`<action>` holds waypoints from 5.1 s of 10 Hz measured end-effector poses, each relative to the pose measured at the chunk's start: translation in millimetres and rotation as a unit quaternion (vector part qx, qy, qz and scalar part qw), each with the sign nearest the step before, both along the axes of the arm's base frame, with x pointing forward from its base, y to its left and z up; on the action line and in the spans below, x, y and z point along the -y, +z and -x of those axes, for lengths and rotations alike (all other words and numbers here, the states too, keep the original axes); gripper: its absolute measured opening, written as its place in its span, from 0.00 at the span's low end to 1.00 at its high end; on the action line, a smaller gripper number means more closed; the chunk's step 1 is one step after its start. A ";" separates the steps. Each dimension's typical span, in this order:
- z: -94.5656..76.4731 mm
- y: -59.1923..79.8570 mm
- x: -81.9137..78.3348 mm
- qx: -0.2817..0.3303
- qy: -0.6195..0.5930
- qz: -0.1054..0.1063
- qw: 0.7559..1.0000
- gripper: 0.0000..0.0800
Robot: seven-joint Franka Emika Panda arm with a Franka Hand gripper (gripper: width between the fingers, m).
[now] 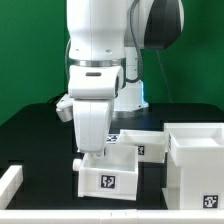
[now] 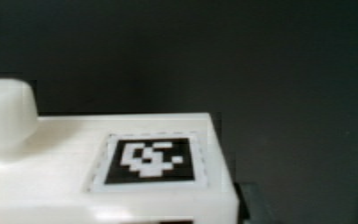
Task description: Assemble drawer
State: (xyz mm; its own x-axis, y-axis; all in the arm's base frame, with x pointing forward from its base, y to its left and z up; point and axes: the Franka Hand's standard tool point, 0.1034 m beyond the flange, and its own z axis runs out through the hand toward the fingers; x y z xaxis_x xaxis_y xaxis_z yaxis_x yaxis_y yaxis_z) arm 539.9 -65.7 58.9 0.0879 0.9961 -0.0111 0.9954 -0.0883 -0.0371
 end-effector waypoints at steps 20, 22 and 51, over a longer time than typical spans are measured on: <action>-13.1 -24.0 -48.7 0.005 0.026 -0.001 1.000 0.05; -14.3 -23.3 -51.5 0.006 0.017 0.003 1.000 0.05; -14.6 -25.7 -58.3 0.010 -0.006 0.015 1.000 0.05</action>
Offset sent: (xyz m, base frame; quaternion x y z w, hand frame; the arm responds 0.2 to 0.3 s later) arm 0.0335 0.0268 -0.0088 -0.0028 0.0329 -0.0011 0.9995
